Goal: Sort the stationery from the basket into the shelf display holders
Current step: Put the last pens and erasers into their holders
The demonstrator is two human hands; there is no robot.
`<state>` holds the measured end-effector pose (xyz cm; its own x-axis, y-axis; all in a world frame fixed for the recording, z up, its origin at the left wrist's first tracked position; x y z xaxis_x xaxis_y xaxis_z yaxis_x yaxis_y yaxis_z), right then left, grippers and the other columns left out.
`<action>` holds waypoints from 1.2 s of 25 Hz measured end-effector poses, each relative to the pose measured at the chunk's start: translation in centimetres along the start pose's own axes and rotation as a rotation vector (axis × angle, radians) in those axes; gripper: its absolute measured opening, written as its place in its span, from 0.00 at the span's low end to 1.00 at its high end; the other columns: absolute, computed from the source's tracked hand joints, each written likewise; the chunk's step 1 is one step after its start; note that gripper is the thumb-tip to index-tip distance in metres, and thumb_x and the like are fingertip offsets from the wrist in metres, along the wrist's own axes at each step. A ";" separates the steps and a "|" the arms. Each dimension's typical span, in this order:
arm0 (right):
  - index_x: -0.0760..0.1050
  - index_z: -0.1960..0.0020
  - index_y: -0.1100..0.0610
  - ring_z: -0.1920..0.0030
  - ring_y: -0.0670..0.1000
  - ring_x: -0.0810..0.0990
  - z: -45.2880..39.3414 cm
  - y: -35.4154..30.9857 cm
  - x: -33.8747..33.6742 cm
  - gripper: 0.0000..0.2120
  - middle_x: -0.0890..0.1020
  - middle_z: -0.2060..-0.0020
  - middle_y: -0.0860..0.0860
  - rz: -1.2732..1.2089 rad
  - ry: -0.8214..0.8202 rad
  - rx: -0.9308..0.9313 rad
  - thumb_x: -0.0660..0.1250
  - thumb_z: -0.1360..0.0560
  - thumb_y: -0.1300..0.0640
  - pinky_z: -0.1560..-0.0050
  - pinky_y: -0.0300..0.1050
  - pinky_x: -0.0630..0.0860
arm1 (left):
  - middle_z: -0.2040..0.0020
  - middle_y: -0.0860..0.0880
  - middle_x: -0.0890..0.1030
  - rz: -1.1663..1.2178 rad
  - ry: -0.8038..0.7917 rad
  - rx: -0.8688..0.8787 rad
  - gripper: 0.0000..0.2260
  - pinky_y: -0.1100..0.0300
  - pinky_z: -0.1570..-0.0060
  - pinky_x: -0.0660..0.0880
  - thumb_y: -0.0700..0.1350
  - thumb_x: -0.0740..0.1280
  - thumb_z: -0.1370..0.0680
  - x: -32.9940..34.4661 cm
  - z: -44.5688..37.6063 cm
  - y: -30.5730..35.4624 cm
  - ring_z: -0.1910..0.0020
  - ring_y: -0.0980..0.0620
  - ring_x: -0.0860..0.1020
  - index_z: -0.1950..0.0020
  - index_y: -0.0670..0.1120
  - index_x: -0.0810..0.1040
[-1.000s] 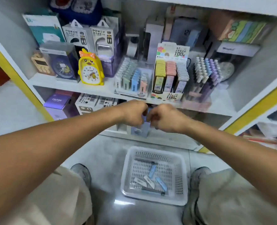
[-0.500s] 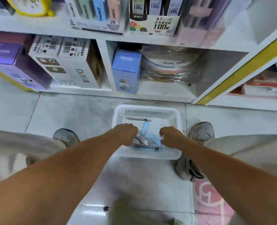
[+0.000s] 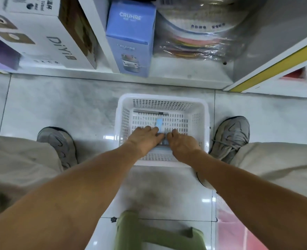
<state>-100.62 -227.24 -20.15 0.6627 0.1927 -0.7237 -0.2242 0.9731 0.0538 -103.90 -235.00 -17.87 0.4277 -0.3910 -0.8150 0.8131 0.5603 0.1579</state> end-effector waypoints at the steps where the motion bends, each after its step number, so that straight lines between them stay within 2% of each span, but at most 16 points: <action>1: 0.60 0.27 0.60 0.46 0.58 0.82 -0.1 0.1 0.2 0.26 0.68 0.34 0.57 0.024 -0.017 -0.012 0.64 0.22 0.59 0.56 0.51 0.79 | 0.35 0.41 0.70 0.003 -0.012 0.011 0.29 0.47 0.47 0.75 0.40 0.68 0.25 0.2 -0.2 0.1 0.42 0.41 0.74 0.26 0.48 0.61; 5: 0.64 0.27 0.59 0.46 0.57 0.82 -0.7 -0.3 0.2 0.23 0.72 0.37 0.57 0.148 -0.038 -0.078 0.62 0.21 0.60 0.61 0.48 0.71 | 0.37 0.37 0.69 -0.003 0.004 -0.033 0.24 0.47 0.55 0.78 0.41 0.65 0.23 0.6 -0.2 0.6 0.46 0.39 0.74 0.28 0.44 0.63; 8: 0.69 0.33 0.59 0.52 0.56 0.82 -0.9 -0.4 0.5 0.18 0.74 0.45 0.56 0.169 -0.067 -0.093 0.65 0.22 0.63 0.65 0.47 0.71 | 0.37 0.35 0.67 0.052 0.008 -0.134 0.20 0.50 0.53 0.78 0.37 0.62 0.22 0.9 0.2 0.0 0.46 0.39 0.74 0.30 0.39 0.64; 11: 0.70 0.34 0.59 0.52 0.56 0.82 -1.0 -0.5 0.4 0.18 0.76 0.46 0.56 0.155 -0.073 -0.113 0.66 0.23 0.63 0.66 0.47 0.69 | 0.39 0.36 0.72 0.118 -0.014 -0.156 0.24 0.52 0.53 0.78 0.33 0.63 0.24 1.3 0.2 -1.0 0.49 0.40 0.78 0.28 0.36 0.61; 13: 0.71 0.34 0.57 0.53 0.54 0.81 -1.0 0.1 0.0 0.18 0.78 0.48 0.52 0.015 -0.054 -0.096 0.66 0.23 0.61 0.64 0.45 0.70 | 0.42 0.38 0.76 0.357 -0.003 -0.227 0.25 0.52 0.55 0.77 0.35 0.64 0.23 1.4 0.0 -2.3 0.51 0.42 0.80 0.27 0.38 0.61; 15: 0.70 0.36 0.54 0.57 0.52 0.77 -0.8 1.1 -0.1 0.17 0.74 0.57 0.48 -0.186 -0.042 -0.065 0.67 0.24 0.57 0.63 0.43 0.71 | 0.49 0.43 0.79 0.830 0.011 -0.405 0.20 0.56 0.64 0.75 0.40 0.64 0.22 2.0 0.4 -3.7 0.57 0.47 0.79 0.31 0.42 0.64; 17: 0.70 0.47 0.52 0.58 0.50 0.76 -0.7 2.4 -0.2 0.12 0.71 0.60 0.47 -0.403 -0.058 0.011 0.70 0.26 0.52 0.63 0.41 0.70 | 0.58 0.46 0.77 1.239 0.013 -0.563 0.12 0.62 0.74 0.69 0.43 0.63 0.21 3.0 0.8 -4.2 0.67 0.52 0.74 0.38 0.44 0.70; 20: 0.70 0.62 0.55 0.67 0.47 0.74 -0.7 3.6 -0.7 0.13 0.75 0.65 0.50 -0.783 -0.039 0.134 0.75 0.30 0.53 0.70 0.38 0.68 | 0.68 0.48 0.73 1.605 0.046 -0.734 0.12 0.64 0.77 0.68 0.50 0.65 0.22 4.5 1.9 -4.4 0.77 0.54 0.71 0.48 0.41 0.78; 22: 0.71 0.66 0.55 0.72 0.46 0.73 -0.7 4.0 -1.0 0.14 0.74 0.71 0.49 -0.988 -0.015 0.200 0.75 0.31 0.55 0.74 0.37 0.68 | 0.71 0.49 0.75 1.667 0.091 -0.787 0.15 0.64 0.76 0.71 0.55 0.68 0.23 4.8 2.2 -4.6 0.79 0.55 0.73 0.54 0.42 0.79; 25: 0.74 0.67 0.56 0.76 0.46 0.73 -0.6 3.7 -0.8 0.11 0.75 0.75 0.49 -1.176 -0.033 0.256 0.74 0.30 0.58 0.76 0.37 0.69 | 0.66 0.46 0.78 1.776 0.139 -0.837 0.14 0.60 0.72 0.76 0.51 0.71 0.24 4.8 2.2 -4.8 0.75 0.53 0.76 0.52 0.40 0.77; 27: 0.75 0.66 0.57 0.76 0.48 0.72 -0.7 3.1 -0.4 0.09 0.75 0.76 0.51 -1.279 -0.075 0.246 0.73 0.30 0.59 0.75 0.40 0.70 | 0.66 0.44 0.77 1.899 0.150 -0.841 0.11 0.58 0.72 0.77 0.46 0.68 0.21 4.5 1.8 -4.6 0.75 0.51 0.77 0.50 0.38 0.76; 30: 0.76 0.65 0.57 0.76 0.48 0.71 -0.7 2.5 -0.4 0.07 0.75 0.75 0.51 -1.375 -0.085 0.223 0.71 0.29 0.60 0.75 0.41 0.68 | 0.65 0.42 0.77 1.825 0.114 -0.799 0.06 0.61 0.77 0.72 0.38 0.59 0.18 3.7 1.4 -4.3 0.75 0.50 0.76 0.45 0.41 0.74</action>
<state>-101.97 -225.01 -20.20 0.2989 -0.9229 -0.2426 0.7455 0.3845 -0.5444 -105.26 -239.82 -20.80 0.3472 0.9370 -0.0394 -0.8164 0.3227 0.4790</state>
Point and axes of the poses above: each hand's wrist, its own z-axis away from the middle knuckle, its own x-axis out of the palm, y = z × x, the point moved 10 cm from there along -z, towards the middle knuckle
